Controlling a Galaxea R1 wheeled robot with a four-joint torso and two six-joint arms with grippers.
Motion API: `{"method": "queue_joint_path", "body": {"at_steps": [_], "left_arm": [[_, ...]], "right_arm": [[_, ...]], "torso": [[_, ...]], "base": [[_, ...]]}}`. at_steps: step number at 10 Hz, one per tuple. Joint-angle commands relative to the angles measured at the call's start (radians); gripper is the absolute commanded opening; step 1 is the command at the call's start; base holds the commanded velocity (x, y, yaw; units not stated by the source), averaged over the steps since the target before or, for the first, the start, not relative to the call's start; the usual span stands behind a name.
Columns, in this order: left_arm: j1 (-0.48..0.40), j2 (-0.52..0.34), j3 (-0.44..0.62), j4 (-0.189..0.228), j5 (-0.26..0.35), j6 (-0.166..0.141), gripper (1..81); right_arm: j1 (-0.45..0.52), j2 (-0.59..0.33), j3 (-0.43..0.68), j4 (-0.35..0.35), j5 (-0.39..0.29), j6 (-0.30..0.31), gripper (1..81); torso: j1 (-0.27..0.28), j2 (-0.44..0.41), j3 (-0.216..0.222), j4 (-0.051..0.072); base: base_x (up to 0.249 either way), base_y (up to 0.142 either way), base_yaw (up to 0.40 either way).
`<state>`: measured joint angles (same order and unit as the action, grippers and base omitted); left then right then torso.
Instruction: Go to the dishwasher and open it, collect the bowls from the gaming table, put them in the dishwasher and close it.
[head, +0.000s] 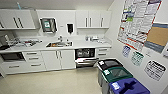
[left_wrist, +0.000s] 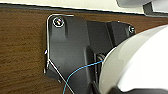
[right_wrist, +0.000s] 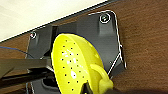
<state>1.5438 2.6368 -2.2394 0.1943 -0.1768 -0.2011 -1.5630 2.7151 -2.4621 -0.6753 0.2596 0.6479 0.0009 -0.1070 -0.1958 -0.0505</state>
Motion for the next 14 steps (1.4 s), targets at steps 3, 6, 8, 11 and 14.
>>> {"method": "queue_joint_path", "body": {"at_steps": [3,6,8,11,14], "left_arm": [[-0.034,-0.027,0.014,0.013,0.04,0.008,1.0],[-0.034,-0.027,0.014,0.013,0.04,0.008,1.0],[-0.034,-0.027,0.014,0.013,0.04,0.008,1.0],[-0.034,-0.026,0.014,0.013,0.04,0.008,1.0],[-0.034,-0.027,0.014,0.013,0.042,0.008,1.0]], "right_arm": [[0.031,-0.027,-0.004,-0.013,-0.034,-0.004,1.0],[0.033,-0.025,-0.004,-0.013,-0.034,-0.004,1.0],[0.033,-0.025,-0.004,-0.015,-0.034,-0.004,1.0],[0.033,-0.025,-0.006,-0.013,-0.034,-0.004,1.0],[0.033,-0.024,-0.006,-0.013,-0.034,-0.004,1.0]], "torso": [[0.0,0.0,0.0,0.0],[0.0,0.0,0.0,0.0],[0.0,0.0,0.0,0.0],[0.0,0.0,0.0,0.0],[0.0,0.0,0.0,0.0]], "base": [[0.128,0.0,0.0],[0.128,0.0,0.0],[0.128,0.0,0.0],[0.128,0.0,0.0],[0.128,0.0,0.0]]}}
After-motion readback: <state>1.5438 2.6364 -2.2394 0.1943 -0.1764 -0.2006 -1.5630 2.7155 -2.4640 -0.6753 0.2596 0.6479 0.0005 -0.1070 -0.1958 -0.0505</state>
